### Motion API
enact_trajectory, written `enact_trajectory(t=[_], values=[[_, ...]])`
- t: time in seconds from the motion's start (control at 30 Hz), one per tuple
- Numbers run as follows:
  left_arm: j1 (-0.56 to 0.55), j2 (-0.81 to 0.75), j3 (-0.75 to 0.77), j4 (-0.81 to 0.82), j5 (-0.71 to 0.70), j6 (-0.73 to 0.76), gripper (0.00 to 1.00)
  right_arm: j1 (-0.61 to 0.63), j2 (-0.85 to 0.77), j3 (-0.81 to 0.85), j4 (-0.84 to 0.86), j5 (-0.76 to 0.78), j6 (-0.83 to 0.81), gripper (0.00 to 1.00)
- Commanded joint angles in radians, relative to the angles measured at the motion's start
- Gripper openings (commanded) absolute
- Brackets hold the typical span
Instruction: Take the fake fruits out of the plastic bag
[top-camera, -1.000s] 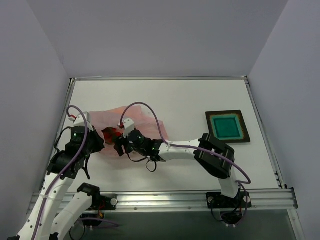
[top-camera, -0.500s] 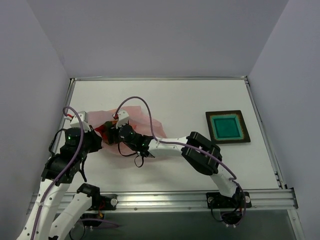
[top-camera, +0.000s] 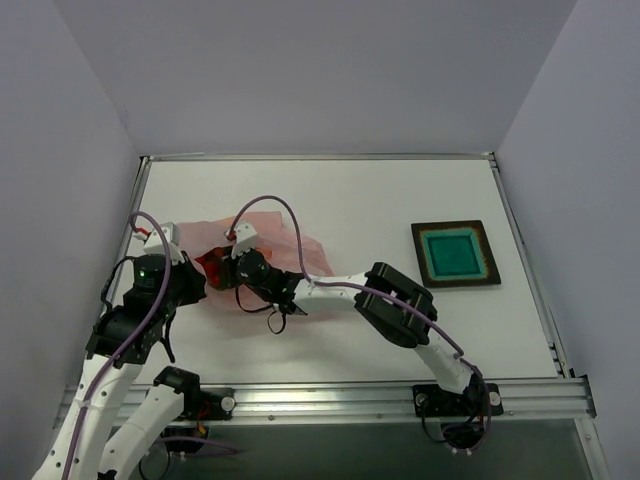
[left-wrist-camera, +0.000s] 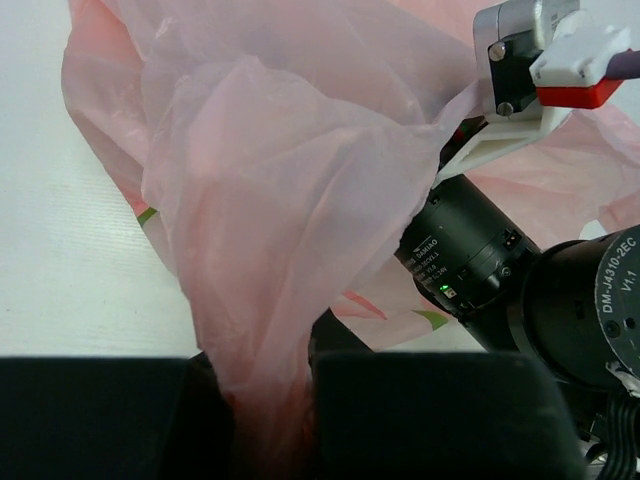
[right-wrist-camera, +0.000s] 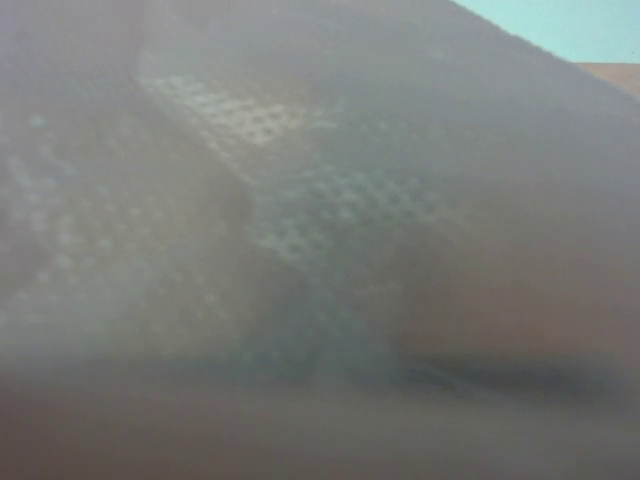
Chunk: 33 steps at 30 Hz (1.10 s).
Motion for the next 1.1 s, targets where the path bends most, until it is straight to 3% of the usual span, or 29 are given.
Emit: enact_trajectory(t=[0.0,0.6,0.87,1.07], values=[[0.001,0.024,0.009,0.038,0.023,-0.002,0.03,0.0,-0.083,-0.013,0.082,-0.017,-0.058,0.0],[0.005,0.093,0.029,0.175,-0.071,-0.101,0.02,0.069,-0.6,-0.355,-0.024,-0.027,-0.123,0.0],[0.007,0.067,0.032,0.179,-0.083,-0.101,0.02,0.099,-0.94,-0.456,-0.222,0.049,-0.135,0.0],[0.007,0.081,0.072,0.143,-0.053,-0.026,0.02,-0.002,-1.19,-0.494,-0.411,0.098,-0.105,0.0]])
